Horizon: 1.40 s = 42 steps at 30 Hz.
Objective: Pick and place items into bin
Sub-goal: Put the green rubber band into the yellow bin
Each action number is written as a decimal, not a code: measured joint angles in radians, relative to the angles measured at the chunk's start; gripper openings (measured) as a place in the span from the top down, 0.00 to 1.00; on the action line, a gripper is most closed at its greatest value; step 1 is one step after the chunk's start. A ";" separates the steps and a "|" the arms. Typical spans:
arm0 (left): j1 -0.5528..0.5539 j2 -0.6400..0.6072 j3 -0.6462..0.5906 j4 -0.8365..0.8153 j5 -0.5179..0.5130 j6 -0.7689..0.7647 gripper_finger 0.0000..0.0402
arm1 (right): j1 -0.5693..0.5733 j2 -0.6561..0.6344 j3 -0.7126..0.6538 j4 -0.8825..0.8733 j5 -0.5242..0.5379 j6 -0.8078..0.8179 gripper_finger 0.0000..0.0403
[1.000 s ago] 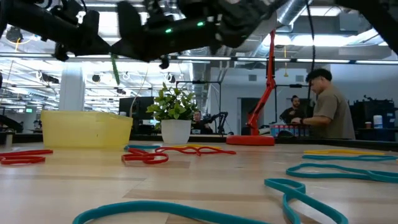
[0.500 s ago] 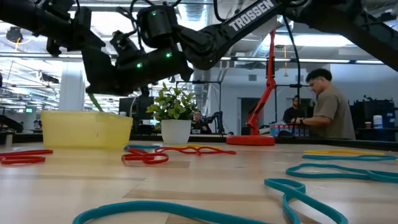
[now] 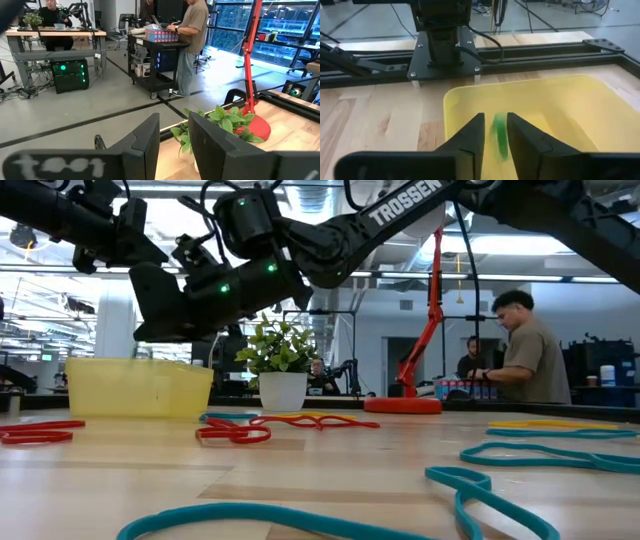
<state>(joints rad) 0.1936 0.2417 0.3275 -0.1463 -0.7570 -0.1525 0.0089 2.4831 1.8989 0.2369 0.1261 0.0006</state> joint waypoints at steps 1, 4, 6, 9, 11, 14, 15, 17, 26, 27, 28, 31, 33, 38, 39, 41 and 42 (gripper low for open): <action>0.000 0.000 0.000 0.000 0.000 0.000 0.77 | 0.002 -0.007 0.000 -0.004 0.000 0.000 0.79; 0.000 0.000 0.000 -0.001 0.000 0.000 0.77 | 0.010 -0.029 0.000 0.004 0.000 -0.001 0.77; 0.000 0.000 0.000 -0.005 0.000 0.000 0.77 | 0.016 -0.052 0.000 -0.026 0.000 -0.008 0.77; 0.000 0.000 0.000 -0.016 0.000 -0.001 0.77 | 0.024 -0.117 0.000 -0.151 0.000 -0.009 0.77; 0.000 0.000 0.000 -0.026 0.000 -0.001 0.77 | 0.031 -0.184 0.000 -0.309 -0.001 -0.009 0.77; 0.000 0.000 0.000 -0.031 0.000 -0.011 0.77 | 0.044 -0.292 0.001 -0.572 -0.031 -0.008 0.77; 0.000 0.000 0.000 -0.031 0.000 -0.015 0.77 | 0.051 -0.326 0.001 -0.660 -0.049 0.001 0.77; 0.000 0.000 0.000 -0.031 0.000 -0.025 0.77 | 0.071 -0.380 0.001 -0.811 -0.083 0.033 0.77; 0.000 0.000 0.000 -0.030 0.001 -0.032 0.77 | 0.263 -0.489 -0.013 -1.420 -0.154 0.256 0.77; 0.000 0.000 0.000 -0.030 0.001 -0.038 0.77 | 0.295 -0.487 -0.021 -1.452 -0.152 0.287 0.77; 0.000 0.000 0.000 -0.030 0.006 -0.045 0.77 | 0.328 -0.486 -0.028 -1.479 -0.145 0.319 0.77; 0.000 0.000 0.000 -0.029 0.041 -0.061 0.77 | 0.421 -0.484 -0.069 -1.505 -0.115 0.453 0.77; 0.000 0.000 0.000 -0.030 0.060 -0.068 0.77 | 0.476 -0.484 -0.108 -1.494 -0.095 0.566 0.77; 0.000 0.000 0.000 -0.033 0.074 -0.079 0.77 | 0.587 -0.483 -0.165 -1.511 -0.049 0.882 0.77; 0.000 0.000 0.000 -0.039 0.082 -0.085 0.77 | 0.605 -0.483 -0.173 -1.511 -0.046 0.938 0.77; 0.000 0.000 0.000 -0.056 0.099 -0.099 0.77 | 0.637 -0.484 -0.193 -1.479 -0.045 1.043 0.77; 0.000 0.000 0.000 -0.065 0.110 -0.106 0.77 | 0.651 -0.484 -0.211 -1.447 -0.046 1.086 0.77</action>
<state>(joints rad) 0.1936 0.2419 0.3271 -0.2109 -0.6472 -0.2587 0.6599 1.9987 1.6875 -1.2096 0.0803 1.0869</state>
